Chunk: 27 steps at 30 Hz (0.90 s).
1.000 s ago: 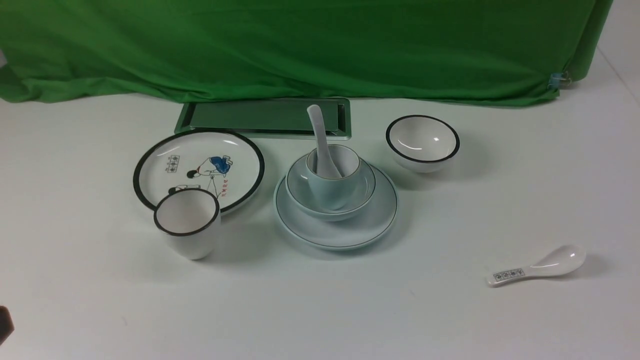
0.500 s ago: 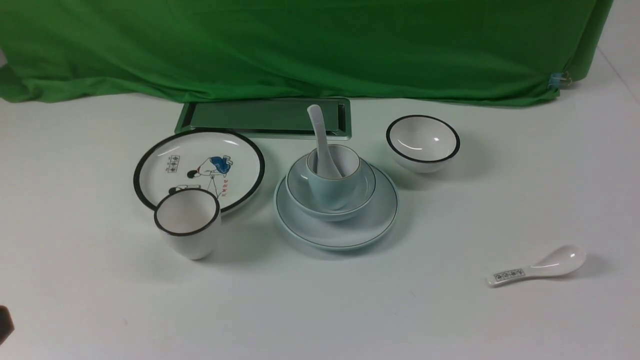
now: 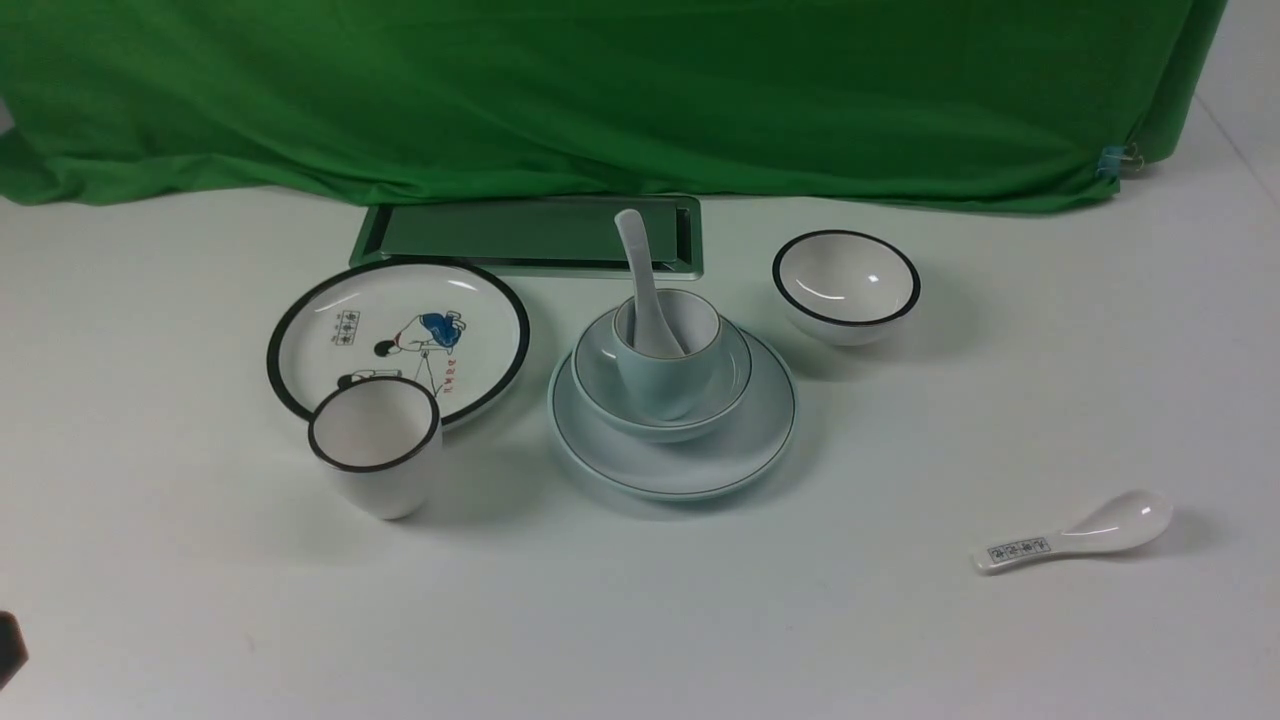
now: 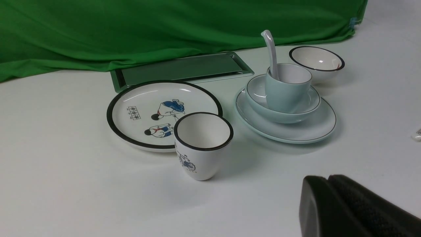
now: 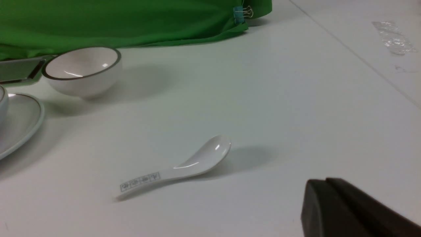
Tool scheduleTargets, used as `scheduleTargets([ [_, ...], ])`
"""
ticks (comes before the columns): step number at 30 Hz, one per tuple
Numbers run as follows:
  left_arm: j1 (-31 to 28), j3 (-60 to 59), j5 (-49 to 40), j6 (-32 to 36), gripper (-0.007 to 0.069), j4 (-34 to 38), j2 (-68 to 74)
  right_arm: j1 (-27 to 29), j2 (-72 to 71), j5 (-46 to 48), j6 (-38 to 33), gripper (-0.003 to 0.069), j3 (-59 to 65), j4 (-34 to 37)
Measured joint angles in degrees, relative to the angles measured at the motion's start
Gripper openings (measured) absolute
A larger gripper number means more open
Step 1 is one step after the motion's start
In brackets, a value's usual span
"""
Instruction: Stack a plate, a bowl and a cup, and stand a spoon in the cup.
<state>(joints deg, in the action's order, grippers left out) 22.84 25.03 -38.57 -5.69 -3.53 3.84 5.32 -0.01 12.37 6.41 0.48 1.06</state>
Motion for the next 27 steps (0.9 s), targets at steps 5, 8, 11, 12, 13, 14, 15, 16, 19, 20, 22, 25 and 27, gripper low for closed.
scheduleTargets([
  [5, 0.0, 0.0, 0.0, 0.0, -0.0029, 0.0, 0.0, 0.0, 0.0, 0.0, 0.0, 0.0029, 0.0, 0.0],
  [8, 0.0, 0.0, 0.0, 0.0, -0.0029, 0.0, 0.0, 0.0, 0.0, 0.1, 0.0, 0.0034, 0.0, 0.0],
  [11, 0.0, 0.0, 0.0, 0.0, -0.0029, 0.0, 0.0, 0.0, 0.0, 0.1, 0.0, 0.0041, 0.0, 0.0],
  [12, 0.0, 0.0, 0.0, 0.0, -0.0029, 0.0, 0.0, 0.0, 0.0, 0.1, 0.0, 0.0045, 0.0, 0.0],
  [13, 0.0, 0.0, 0.0, 0.0, -0.0029, 0.0, 0.0, 0.0, 0.0, 0.1, 0.0, 0.0048, 0.0, 0.0],
  [14, 0.0, 0.0, 0.0, 0.0, -0.0029, 0.0, 0.0, 0.0, 0.0, 0.1, 0.0, 0.0050, 0.0, 0.0],
  [15, 0.0, 0.0, 0.0, 0.0, -0.0029, 0.0, 0.0, 0.0, 0.0, 0.1, 0.0, 0.0052, 0.0, 0.0],
  [16, 0.0, 0.0, 0.0, 0.0, -0.0029, 0.0, 0.0, 0.0, 0.0, 0.1, 0.0, 0.0056, 0.0, 0.0],
  [19, 0.0, 0.0, 0.0, 0.0, -0.0029, 0.0, 0.0, 0.0, 0.0, 0.1, 0.0, 0.0064, 0.0, 0.0],
  [20, 0.0, 0.0, 0.0, 0.0, -0.0029, 0.0, 0.0, 0.0, 0.0, 0.1, 0.0, 0.0067, 0.0, 0.0],
  [22, 0.0, 0.0, 0.0, 0.0, -0.0029, 0.0, 0.0, 0.0, 0.0, 0.1, 0.0, 0.0071, 0.0, 0.0],
  [25, 0.0, -0.4, 1.1, 0.0, -0.0029, -1.0, 0.0, 0.0, 0.0, 0.1, 0.0, 0.0074, 0.0, 0.0],
  [27, 0.0, -3.5, 7.5, 0.0, -0.0029, -0.5, 0.0, 0.0, 0.0, 0.2, 0.0, 0.0080, 0.0, 0.0],
])
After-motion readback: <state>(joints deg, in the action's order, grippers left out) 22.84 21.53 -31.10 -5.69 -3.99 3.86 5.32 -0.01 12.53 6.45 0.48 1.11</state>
